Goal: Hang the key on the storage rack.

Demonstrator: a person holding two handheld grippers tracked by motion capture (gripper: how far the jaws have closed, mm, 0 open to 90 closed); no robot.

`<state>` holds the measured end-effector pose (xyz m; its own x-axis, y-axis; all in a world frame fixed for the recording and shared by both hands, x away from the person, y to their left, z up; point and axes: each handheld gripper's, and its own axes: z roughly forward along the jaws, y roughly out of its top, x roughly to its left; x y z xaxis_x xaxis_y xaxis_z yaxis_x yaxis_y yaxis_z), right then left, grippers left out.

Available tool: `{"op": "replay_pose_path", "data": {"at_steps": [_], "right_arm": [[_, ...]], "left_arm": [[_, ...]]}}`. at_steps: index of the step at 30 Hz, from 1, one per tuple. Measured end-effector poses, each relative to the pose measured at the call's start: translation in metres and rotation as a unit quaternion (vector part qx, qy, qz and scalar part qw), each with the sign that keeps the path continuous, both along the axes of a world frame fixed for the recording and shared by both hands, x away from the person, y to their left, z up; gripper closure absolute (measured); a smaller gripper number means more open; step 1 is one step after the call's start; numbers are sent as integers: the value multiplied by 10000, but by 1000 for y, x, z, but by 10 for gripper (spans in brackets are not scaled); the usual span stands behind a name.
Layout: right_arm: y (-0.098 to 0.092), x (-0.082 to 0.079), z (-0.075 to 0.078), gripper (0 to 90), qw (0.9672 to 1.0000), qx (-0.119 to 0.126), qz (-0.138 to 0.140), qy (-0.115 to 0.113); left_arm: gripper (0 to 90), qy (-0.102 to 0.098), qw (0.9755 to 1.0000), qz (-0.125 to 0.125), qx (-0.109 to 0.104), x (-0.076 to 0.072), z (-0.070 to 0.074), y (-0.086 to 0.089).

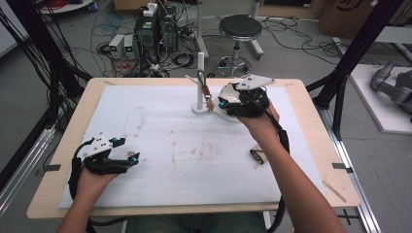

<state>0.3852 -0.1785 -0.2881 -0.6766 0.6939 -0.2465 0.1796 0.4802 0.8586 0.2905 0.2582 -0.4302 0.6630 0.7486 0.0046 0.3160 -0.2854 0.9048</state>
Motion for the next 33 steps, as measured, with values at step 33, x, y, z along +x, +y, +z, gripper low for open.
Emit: {"op": "replay_pose_path", "data": {"at_steps": [33], "right_arm": [[-80, -70, -76, 261, 9969, 673, -286, 298]], "left_arm": [[210, 29, 9999, -100, 57, 1, -2, -4]]}}
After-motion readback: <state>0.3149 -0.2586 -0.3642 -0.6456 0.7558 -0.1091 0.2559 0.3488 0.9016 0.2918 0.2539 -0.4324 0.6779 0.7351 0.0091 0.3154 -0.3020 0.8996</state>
